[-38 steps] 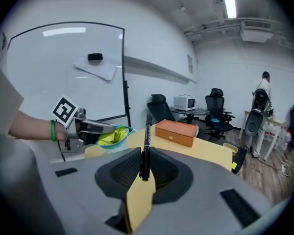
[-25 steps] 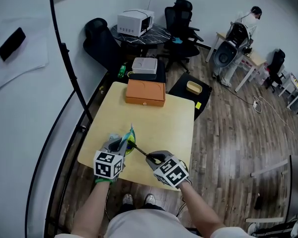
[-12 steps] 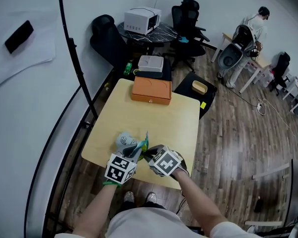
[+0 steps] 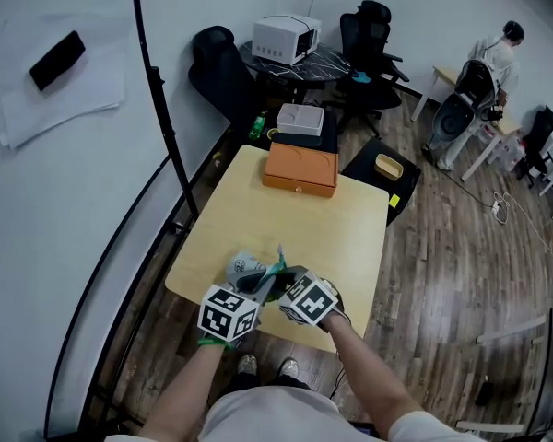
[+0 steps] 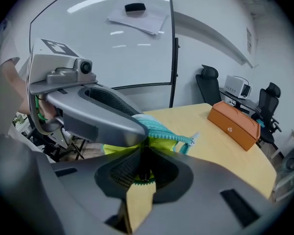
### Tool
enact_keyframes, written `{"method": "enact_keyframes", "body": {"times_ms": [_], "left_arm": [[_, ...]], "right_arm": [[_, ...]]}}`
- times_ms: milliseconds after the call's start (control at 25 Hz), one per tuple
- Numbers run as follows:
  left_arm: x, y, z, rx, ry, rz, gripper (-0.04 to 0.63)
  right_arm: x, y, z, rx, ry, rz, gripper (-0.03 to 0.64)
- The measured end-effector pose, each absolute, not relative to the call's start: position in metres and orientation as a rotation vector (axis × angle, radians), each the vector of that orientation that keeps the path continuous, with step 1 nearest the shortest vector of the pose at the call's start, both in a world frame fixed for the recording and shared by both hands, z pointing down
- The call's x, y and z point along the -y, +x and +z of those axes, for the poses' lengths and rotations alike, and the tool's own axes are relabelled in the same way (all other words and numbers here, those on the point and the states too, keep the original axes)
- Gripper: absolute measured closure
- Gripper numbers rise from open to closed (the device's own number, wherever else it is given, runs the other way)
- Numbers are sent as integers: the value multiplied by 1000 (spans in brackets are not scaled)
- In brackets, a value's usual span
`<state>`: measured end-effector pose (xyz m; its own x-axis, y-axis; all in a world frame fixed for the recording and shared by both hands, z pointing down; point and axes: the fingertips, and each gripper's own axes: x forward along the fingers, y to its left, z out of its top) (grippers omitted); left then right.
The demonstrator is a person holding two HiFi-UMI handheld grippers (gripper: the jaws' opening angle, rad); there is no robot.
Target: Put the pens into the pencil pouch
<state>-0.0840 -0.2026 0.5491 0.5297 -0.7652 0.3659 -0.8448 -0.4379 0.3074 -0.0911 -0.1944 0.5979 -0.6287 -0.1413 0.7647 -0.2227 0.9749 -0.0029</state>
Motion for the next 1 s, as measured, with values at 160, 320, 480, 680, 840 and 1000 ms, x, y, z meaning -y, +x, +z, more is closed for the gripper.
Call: {"method": "enact_keyframes", "body": {"times_ms": [160, 320, 480, 680, 840, 1000], "left_arm": [[205, -96, 548, 1359, 2290, 221, 557], [215, -112, 543, 1433, 2257, 209, 557], [228, -124, 537, 1487, 2235, 198, 557], [241, -112, 538, 1466, 2246, 195, 557], [246, -89, 546, 1426, 2266, 217, 555], [251, -64, 559, 1377, 2285, 254, 555]], "right_arm": [[198, -97, 590, 2315, 280, 104, 546], [209, -95, 565, 2404, 346, 122, 451], [224, -77, 536, 2469, 469, 115, 445], [241, -45, 516, 2509, 628, 152, 448], [244, -12, 506, 2531, 777, 198, 449], [247, 25, 503, 2529, 936, 257, 468]]}}
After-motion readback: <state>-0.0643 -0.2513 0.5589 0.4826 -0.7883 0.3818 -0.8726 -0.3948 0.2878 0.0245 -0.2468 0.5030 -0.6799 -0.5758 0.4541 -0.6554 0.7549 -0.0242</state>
